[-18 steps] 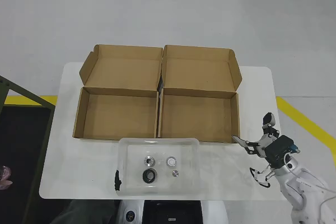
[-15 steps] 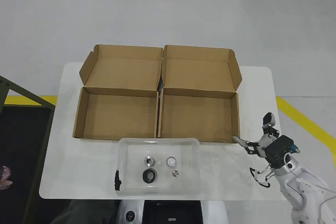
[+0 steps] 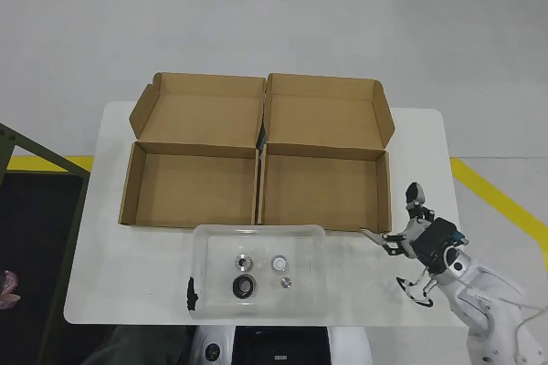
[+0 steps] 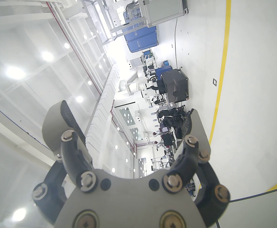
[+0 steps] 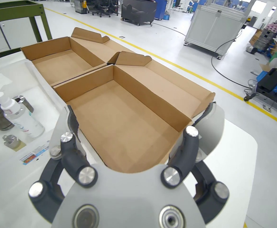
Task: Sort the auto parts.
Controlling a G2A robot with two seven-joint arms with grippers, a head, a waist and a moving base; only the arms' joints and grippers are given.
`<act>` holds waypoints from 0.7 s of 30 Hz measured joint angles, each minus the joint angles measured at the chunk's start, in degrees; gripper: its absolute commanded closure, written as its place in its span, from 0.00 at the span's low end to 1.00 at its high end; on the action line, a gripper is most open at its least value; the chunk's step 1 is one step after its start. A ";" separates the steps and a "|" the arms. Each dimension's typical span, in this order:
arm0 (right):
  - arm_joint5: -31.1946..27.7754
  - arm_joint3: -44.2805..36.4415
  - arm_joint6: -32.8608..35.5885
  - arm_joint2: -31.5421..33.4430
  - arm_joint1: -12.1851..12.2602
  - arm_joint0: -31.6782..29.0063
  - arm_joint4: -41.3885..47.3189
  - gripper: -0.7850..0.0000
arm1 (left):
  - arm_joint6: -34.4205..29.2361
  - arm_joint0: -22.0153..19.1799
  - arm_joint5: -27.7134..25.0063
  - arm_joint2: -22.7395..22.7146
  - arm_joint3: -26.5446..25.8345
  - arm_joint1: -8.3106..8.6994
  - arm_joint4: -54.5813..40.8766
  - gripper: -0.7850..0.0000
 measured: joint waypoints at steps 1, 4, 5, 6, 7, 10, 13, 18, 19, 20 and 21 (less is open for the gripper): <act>-1.01 -0.40 1.10 -0.50 0.08 0.41 0.20 0.00 | 0.00 0.00 0.00 0.00 0.00 0.00 0.00 0.00; -3.58 -2.09 4.95 -2.44 0.32 1.67 0.20 0.00 | 0.00 0.00 0.00 0.00 0.00 0.00 0.00 0.00; -4.35 -2.82 6.58 -3.27 0.42 2.19 -0.25 0.00 | 0.00 0.00 0.00 0.00 0.00 0.00 0.00 0.00; -4.88 -3.32 7.71 -3.93 0.48 2.58 -0.58 0.00 | 0.00 0.00 0.00 0.00 0.00 0.00 0.00 0.00; -5.39 -3.73 8.67 -4.65 0.54 2.96 -0.73 0.00 | 0.00 0.00 0.00 0.00 0.00 0.00 0.00 0.00; -6.81 -4.63 11.37 -7.31 0.67 4.17 -1.20 0.00 | 0.00 0.00 0.00 0.00 0.00 0.00 0.00 0.00; -7.68 -4.84 13.77 -10.07 0.75 5.34 -1.53 0.00 | 0.00 0.00 0.00 0.00 0.00 0.00 0.00 0.00; -9.09 -4.70 17.38 -14.47 0.87 7.37 -1.46 0.00 | 0.00 0.00 0.00 0.00 0.00 0.00 0.00 0.00; -9.47 -4.70 18.10 -15.20 0.90 7.72 -1.45 0.00 | 0.00 0.00 0.00 0.00 0.00 0.00 0.00 0.00; -10.08 -4.76 19.11 -16.19 0.94 8.18 -1.45 0.00 | 0.00 0.00 0.00 0.00 0.00 0.00 0.00 0.00; -10.56 -4.84 19.88 -16.96 0.97 8.53 -1.45 0.00 | 0.00 0.00 0.00 0.00 0.00 0.00 0.00 0.00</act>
